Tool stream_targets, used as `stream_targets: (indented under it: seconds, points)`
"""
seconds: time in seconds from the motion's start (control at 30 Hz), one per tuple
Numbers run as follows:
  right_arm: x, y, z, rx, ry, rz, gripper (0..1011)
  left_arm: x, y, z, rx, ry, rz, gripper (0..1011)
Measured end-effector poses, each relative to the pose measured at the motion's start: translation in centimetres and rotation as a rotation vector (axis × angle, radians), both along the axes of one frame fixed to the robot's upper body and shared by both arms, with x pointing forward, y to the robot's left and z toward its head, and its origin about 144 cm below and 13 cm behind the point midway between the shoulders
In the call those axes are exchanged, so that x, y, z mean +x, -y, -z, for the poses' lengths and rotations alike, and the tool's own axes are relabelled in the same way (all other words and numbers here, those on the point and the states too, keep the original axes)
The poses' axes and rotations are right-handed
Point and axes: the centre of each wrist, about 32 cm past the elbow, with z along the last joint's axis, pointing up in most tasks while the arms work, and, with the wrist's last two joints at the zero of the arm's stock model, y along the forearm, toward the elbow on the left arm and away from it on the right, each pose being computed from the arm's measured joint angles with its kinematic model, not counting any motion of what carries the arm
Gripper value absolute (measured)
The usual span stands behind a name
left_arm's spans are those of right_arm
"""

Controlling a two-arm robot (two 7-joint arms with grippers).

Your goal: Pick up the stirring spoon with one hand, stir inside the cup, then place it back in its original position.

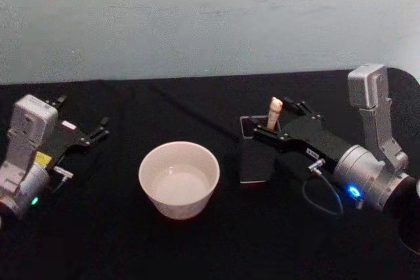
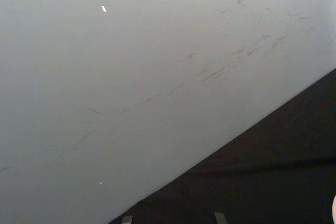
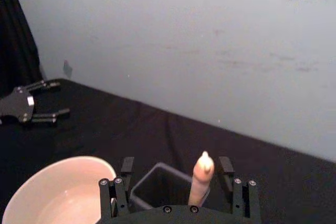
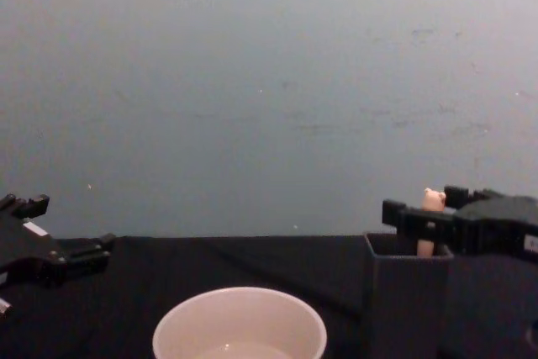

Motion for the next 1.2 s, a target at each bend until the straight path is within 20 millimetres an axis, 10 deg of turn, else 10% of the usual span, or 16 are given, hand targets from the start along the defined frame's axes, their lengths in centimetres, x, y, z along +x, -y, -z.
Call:
stream_targets:
  seconds: [0.43,1.2]
  points:
    - [1.4,0.9,-2.0,0.015,0.216,0.222,1002,0.0,0.0,0.0,0.000,0.000,0.000,1001]
    - [1.4,0.7,4.5,-0.275,0.059,0.287,1002,0.0,0.0,0.0,0.000,0.000,0.000,1001]
